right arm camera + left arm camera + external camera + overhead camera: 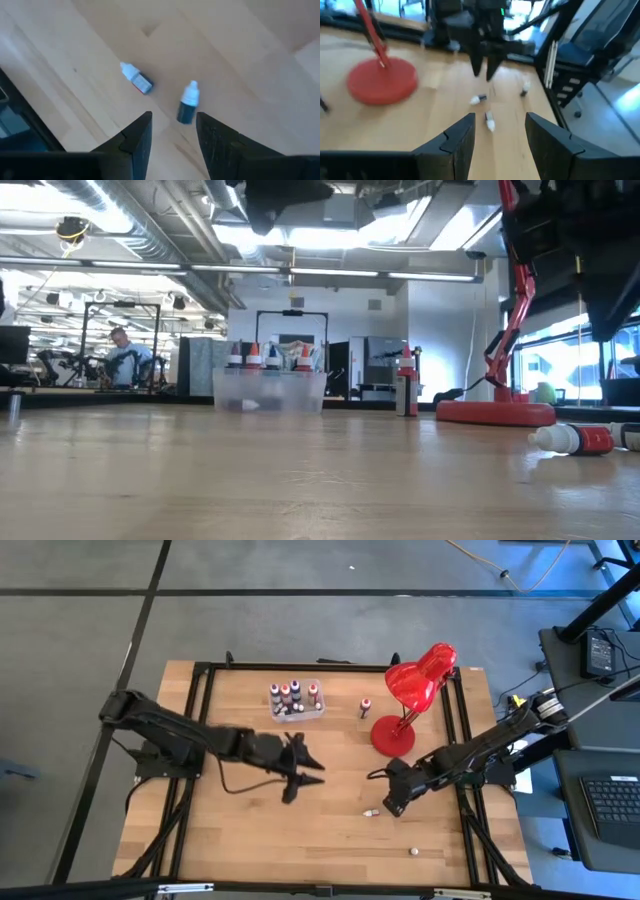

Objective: Pick & Place food coloring
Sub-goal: Put the small brown food coloring bottle into the transparent bin

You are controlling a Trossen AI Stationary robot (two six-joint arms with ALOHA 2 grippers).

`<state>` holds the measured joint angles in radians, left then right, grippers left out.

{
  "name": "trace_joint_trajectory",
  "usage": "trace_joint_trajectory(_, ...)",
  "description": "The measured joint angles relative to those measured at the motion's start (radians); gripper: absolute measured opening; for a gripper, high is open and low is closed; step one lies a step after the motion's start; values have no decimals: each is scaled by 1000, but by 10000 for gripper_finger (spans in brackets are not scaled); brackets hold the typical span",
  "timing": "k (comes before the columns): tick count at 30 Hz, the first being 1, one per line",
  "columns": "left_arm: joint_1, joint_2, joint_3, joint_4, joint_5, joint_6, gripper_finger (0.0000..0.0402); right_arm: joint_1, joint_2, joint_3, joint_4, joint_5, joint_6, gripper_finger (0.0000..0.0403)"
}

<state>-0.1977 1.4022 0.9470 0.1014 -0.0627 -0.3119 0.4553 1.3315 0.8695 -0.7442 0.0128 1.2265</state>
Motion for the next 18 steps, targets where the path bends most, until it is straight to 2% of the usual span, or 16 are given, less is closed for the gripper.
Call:
trace_joint_trajectory(6, -93, 119, -2, 100, -60, -73, 169, 0, 32, -27, 40, 11, 3, 163)
trace_joint_trajectory(14, -151, 203, -1, 174, -85, -111, 169, 0, 133, -28, 74, 43, 0, 240)
trace_joint_trajectory(18, -156, 214, -1, 180, -84, -150, 169, 1, 178, -29, 94, 7, 2, 264)
